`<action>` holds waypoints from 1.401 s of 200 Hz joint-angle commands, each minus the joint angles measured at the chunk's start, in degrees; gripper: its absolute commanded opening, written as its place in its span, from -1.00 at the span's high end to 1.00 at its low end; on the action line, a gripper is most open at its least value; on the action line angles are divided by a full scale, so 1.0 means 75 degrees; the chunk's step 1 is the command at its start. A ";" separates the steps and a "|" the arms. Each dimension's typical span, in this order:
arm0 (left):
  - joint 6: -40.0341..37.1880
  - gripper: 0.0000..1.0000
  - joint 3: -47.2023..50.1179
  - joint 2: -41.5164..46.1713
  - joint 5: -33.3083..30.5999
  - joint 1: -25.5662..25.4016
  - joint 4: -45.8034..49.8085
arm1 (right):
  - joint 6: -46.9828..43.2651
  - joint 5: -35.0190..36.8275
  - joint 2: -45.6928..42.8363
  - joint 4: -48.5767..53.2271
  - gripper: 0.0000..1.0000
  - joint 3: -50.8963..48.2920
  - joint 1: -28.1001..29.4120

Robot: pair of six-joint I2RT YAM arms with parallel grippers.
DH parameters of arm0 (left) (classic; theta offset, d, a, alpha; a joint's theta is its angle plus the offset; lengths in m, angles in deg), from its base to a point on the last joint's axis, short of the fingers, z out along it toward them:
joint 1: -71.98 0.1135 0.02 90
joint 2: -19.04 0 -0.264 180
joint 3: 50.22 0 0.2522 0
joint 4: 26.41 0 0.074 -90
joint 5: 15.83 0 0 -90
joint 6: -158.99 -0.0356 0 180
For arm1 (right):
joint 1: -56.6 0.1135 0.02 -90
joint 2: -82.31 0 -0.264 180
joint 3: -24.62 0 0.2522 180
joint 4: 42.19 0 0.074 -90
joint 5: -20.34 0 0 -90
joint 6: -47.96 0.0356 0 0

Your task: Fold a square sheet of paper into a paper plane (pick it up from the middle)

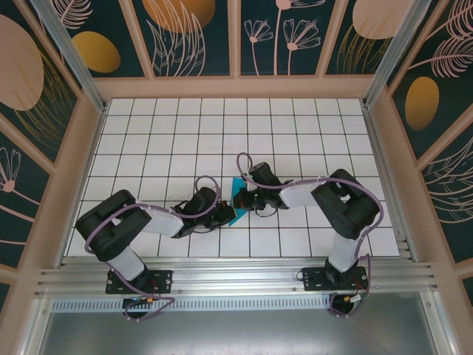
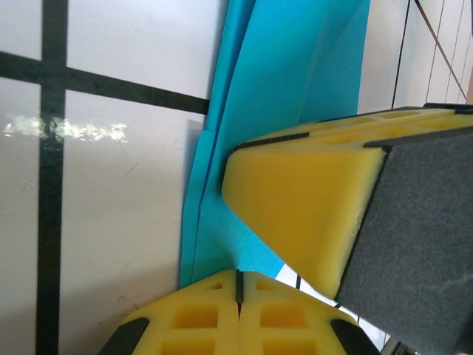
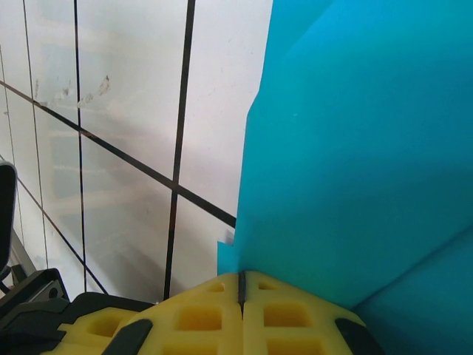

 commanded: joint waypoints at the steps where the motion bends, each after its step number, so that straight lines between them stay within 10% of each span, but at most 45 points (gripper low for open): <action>1: -0.0106 1.00 0.0416 -0.0439 -0.0355 -0.0013 0.1572 | -0.0106 0.0898 0.0319 0.0237 0.88 0.0231 -0.0464; 280: -0.0211 1.00 0.0505 -0.0884 -0.0132 -0.0028 0.1318 | -0.1100 0.0305 0.1455 0.1005 0.76 0.2132 -0.2631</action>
